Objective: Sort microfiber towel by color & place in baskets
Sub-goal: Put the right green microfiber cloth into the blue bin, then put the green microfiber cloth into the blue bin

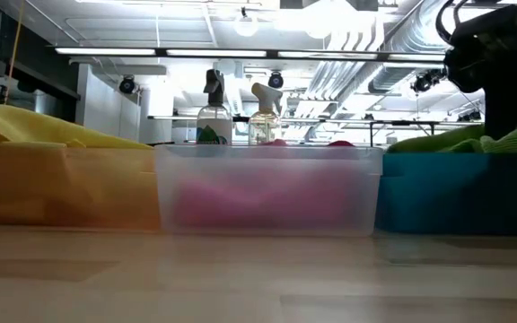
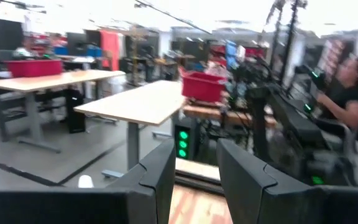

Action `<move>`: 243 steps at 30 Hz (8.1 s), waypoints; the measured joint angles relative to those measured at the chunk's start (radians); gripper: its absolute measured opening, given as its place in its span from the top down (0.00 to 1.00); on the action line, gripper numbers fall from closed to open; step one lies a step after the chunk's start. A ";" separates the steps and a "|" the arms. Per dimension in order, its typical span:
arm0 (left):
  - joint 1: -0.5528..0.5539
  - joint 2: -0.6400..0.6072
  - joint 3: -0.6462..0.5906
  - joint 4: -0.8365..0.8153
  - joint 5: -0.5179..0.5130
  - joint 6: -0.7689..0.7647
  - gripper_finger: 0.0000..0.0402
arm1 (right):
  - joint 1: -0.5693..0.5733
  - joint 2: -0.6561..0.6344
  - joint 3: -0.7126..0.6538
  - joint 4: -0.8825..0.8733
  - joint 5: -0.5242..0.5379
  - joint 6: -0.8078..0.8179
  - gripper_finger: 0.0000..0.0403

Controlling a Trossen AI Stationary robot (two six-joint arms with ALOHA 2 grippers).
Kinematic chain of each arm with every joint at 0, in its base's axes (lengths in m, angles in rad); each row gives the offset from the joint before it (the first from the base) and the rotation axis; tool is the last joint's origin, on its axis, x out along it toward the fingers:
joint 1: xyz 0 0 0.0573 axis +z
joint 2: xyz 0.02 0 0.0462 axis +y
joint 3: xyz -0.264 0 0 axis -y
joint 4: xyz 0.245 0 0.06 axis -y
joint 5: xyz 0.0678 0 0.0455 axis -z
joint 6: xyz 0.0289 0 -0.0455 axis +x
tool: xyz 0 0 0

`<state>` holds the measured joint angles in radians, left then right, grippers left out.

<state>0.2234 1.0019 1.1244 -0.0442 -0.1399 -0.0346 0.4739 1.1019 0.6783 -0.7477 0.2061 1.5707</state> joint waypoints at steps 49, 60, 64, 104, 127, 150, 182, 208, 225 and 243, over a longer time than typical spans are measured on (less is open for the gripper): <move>-0.002 0.000 0.000 -0.069 -0.019 -0.015 0.73 | -0.127 -0.121 0.291 -0.396 0.288 -0.163 0.36; -0.062 0.000 0.000 -0.191 0.169 -0.137 0.73 | -0.170 -0.112 0.284 -0.165 0.418 -0.333 0.36; -0.140 -0.004 0.000 -0.321 0.274 -0.284 0.69 | -0.222 -0.102 0.282 -0.148 0.393 -0.410 0.36; -1.140 0.773 0.084 -0.899 0.166 -0.672 0.48 | -0.476 -0.101 0.282 -0.108 0.220 -0.768 0.36; -0.923 0.644 0.083 -0.931 0.325 -0.499 0.99 | -0.475 -0.101 0.282 -0.139 0.114 -0.815 0.36; -0.241 0.605 0.497 -0.376 0.141 0.396 1.00 | -0.476 -0.196 0.281 0.641 -0.155 -1.044 0.36; -0.253 1.109 0.496 0.401 0.169 0.235 1.00 | -0.473 -0.348 0.282 0.592 0.171 -1.081 0.36; -0.263 1.238 0.474 0.010 0.136 0.064 0.83 | -0.474 -0.347 0.282 0.466 0.184 -1.039 0.36; -0.221 0.956 0.475 -0.389 0.217 0.143 0.50 | -0.474 -0.343 0.282 0.212 0.183 -0.860 0.36; 0.058 0.088 -0.169 0.072 0.204 -0.180 0.52 | -0.251 0.083 0.078 0.197 0.088 -0.213 0.95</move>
<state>0.2813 1.0903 0.9550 0.0282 0.0637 -0.2143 0.2234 1.1853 0.7559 -0.5508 0.2943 1.3580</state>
